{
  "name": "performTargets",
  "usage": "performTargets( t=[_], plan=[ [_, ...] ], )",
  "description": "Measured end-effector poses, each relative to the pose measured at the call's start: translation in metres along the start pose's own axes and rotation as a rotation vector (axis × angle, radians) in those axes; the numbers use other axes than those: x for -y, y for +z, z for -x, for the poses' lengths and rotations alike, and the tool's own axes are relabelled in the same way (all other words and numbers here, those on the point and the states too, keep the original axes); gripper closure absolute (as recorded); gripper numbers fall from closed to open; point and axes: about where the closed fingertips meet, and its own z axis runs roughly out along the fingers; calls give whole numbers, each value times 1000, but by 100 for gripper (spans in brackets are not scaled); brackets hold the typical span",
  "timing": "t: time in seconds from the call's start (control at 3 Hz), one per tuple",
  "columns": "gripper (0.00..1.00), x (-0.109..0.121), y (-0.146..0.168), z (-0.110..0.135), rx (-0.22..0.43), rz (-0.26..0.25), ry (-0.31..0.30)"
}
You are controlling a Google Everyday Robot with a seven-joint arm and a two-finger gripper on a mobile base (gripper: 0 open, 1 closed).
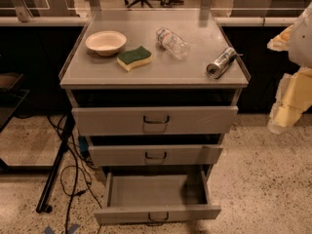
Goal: Close bottom drawer
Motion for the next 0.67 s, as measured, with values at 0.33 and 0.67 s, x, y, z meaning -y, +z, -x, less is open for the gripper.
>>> performTargets(
  t=[0.33,0.67],
  plan=[
    [0,0,0,0,0,0,0],
    [0,-9,14,3,26,1,-10]
  ],
)
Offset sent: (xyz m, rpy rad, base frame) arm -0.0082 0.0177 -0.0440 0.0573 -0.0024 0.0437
